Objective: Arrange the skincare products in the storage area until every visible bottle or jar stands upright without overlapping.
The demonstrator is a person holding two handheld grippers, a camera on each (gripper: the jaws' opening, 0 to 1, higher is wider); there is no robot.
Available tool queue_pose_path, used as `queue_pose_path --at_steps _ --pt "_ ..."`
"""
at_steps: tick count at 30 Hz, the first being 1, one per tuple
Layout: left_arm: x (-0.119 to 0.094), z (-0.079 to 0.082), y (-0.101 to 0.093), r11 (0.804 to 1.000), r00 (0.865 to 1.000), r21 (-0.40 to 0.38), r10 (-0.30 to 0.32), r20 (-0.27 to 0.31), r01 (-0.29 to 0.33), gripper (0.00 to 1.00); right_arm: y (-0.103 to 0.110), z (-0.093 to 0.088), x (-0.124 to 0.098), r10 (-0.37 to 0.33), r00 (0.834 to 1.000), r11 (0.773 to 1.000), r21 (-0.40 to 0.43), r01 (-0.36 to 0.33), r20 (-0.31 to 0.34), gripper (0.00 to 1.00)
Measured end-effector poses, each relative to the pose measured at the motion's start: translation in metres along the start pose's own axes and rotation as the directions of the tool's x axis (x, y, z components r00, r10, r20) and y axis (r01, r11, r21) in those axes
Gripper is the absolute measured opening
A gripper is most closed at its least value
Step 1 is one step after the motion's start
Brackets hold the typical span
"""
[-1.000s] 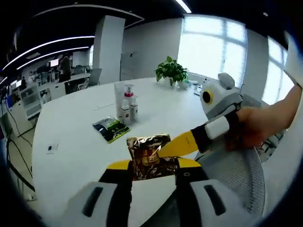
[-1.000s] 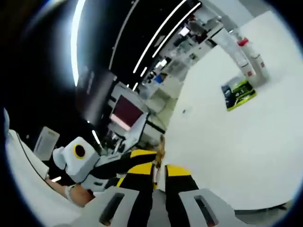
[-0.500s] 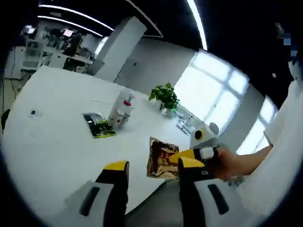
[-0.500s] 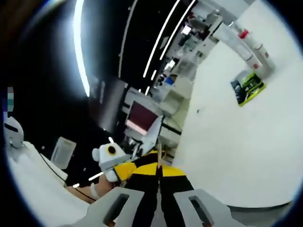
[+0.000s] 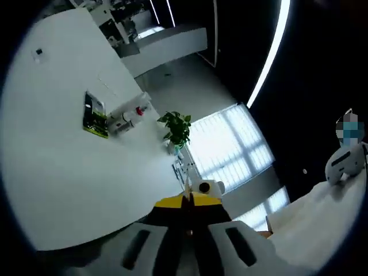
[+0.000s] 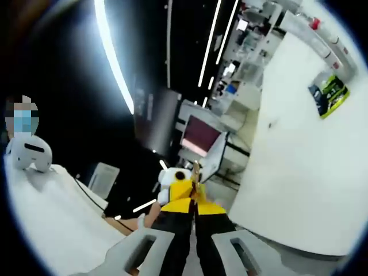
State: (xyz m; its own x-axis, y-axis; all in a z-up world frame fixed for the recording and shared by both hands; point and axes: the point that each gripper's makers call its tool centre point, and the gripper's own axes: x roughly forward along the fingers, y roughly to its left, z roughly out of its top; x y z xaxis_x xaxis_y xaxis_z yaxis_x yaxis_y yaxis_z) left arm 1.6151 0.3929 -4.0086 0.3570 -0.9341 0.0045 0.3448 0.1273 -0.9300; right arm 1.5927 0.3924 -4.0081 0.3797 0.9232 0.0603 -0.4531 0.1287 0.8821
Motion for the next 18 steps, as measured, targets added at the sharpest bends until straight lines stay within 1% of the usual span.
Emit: queue_pose_path --at_steps 2,3,5,8,11,13,14,18 --pt "0.003 0.001 0.000 1.000 1.000 -0.005 -0.003 0.011 0.003 0.00 -0.001 0.003 -0.002 -0.012 1.000 1.000 -0.026 0.012 0.008 0.02" --pt "0.004 0.002 0.000 1.000 1.000 -0.010 -0.004 0.015 0.004 0.00 -0.001 0.005 -0.002 -0.010 1.000 1.000 -0.021 0.010 0.020 0.00" --pt "0.007 0.004 0.000 1.000 1.000 -0.022 -0.006 0.023 0.007 0.00 0.000 0.009 -0.003 -0.006 0.999 1.000 -0.010 0.007 0.044 0.00" --pt "0.006 0.004 -0.002 1.000 1.000 -0.015 -0.014 0.026 0.014 0.00 -0.001 0.012 -0.004 -0.005 0.998 1.000 -0.008 0.006 0.061 0.00" --pt "0.006 -0.003 -0.001 1.000 1.000 -0.005 -0.012 -0.004 0.012 0.00 -0.002 0.017 -0.008 0.001 0.997 1.000 0.006 -0.001 0.076 0.00" --pt "0.005 -0.013 -0.001 1.000 0.996 0.000 -0.015 -0.086 0.016 0.00 -0.003 0.021 -0.010 -0.001 0.995 1.000 0.017 -0.001 0.099 0.00" --pt "0.004 -0.012 -0.001 1.000 0.996 0.004 -0.012 -0.092 0.012 0.00 -0.004 0.023 -0.011 -0.001 0.994 1.000 0.022 -0.001 0.110 0.00" --pt "0.004 -0.010 -0.001 1.000 0.994 0.026 0.001 -0.111 0.002 0.00 -0.004 0.021 -0.008 0.002 0.995 0.999 0.045 -0.007 0.104 0.00"
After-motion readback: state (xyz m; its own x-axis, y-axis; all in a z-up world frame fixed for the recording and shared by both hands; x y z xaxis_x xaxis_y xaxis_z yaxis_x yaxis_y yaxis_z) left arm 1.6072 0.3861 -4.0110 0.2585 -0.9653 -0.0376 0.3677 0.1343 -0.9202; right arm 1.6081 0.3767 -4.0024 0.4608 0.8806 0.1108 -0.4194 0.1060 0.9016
